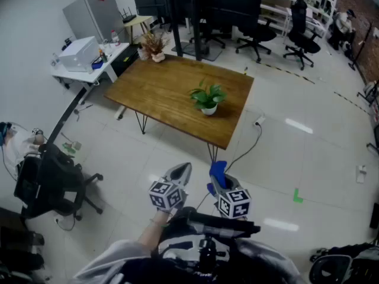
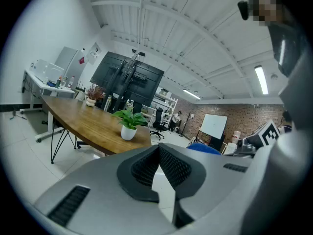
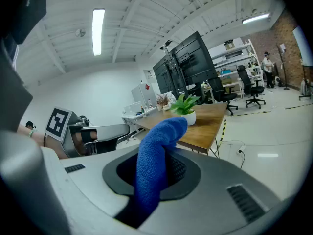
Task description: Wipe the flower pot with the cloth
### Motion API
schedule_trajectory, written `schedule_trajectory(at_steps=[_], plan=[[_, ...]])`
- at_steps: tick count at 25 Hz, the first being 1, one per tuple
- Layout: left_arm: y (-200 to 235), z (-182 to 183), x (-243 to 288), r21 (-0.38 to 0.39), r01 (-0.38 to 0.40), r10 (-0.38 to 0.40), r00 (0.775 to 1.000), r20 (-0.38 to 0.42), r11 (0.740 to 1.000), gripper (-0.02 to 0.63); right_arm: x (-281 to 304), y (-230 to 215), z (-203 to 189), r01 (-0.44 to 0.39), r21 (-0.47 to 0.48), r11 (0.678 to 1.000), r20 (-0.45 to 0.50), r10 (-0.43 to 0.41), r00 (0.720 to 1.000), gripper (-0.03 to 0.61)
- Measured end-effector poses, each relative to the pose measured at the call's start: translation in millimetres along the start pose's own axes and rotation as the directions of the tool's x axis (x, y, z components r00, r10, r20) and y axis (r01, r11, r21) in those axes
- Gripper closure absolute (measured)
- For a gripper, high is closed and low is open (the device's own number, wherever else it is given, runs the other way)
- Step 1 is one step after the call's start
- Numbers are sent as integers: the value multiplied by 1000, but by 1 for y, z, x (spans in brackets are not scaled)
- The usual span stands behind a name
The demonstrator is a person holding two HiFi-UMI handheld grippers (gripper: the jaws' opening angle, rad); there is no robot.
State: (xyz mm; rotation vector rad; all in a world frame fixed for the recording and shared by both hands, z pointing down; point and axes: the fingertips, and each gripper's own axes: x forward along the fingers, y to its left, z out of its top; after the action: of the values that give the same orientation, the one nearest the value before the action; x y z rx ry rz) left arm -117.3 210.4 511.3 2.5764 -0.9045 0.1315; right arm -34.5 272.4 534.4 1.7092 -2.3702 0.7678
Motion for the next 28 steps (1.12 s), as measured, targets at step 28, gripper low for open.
schedule_trajectory(at_steps=[28], plan=[[134, 61, 212, 109, 119, -101, 983, -151, 987, 598, 157, -126, 103, 169, 34, 985, -25, -168, 986, 506]])
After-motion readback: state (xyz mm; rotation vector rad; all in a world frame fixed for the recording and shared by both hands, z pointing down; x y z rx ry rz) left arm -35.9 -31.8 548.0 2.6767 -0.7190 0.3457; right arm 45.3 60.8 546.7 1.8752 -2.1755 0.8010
